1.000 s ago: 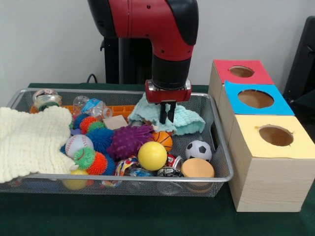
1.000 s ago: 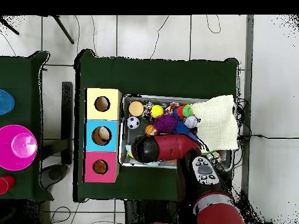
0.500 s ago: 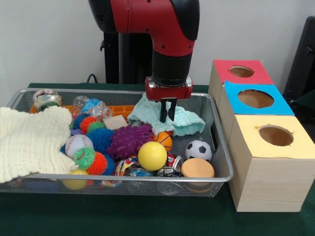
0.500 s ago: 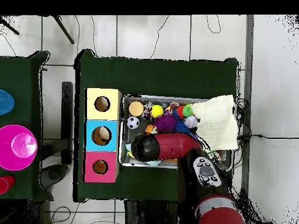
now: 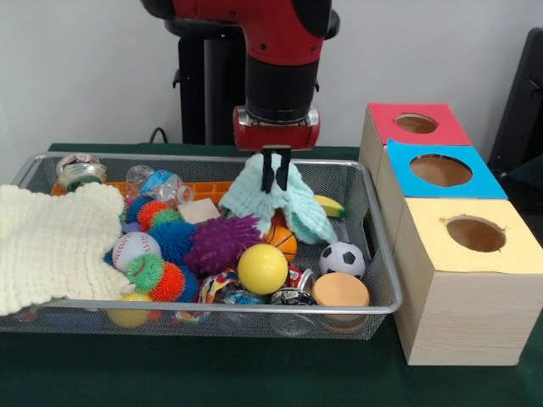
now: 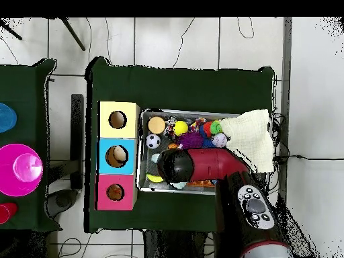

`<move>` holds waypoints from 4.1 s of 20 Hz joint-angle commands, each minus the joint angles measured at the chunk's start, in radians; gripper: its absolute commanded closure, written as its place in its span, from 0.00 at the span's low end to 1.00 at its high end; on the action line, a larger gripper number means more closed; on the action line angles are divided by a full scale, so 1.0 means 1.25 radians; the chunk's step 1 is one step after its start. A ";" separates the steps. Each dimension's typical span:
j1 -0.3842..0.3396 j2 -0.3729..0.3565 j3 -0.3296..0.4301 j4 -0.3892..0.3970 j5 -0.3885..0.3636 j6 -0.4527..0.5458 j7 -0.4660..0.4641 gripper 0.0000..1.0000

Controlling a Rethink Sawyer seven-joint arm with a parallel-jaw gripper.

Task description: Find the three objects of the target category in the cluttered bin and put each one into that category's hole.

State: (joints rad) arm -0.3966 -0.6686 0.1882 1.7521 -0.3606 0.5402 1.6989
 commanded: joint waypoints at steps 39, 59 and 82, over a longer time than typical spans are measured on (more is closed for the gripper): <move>-0.218 -0.125 0.280 -0.121 -0.122 0.382 -0.279 1.00; -0.257 -0.173 0.329 -0.140 -0.118 0.479 -0.326 1.00; -0.321 -0.141 0.355 -0.149 -0.154 0.474 -0.400 1.00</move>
State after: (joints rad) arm -0.7981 -0.8782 0.5921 1.5840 -0.4590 1.0286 1.4888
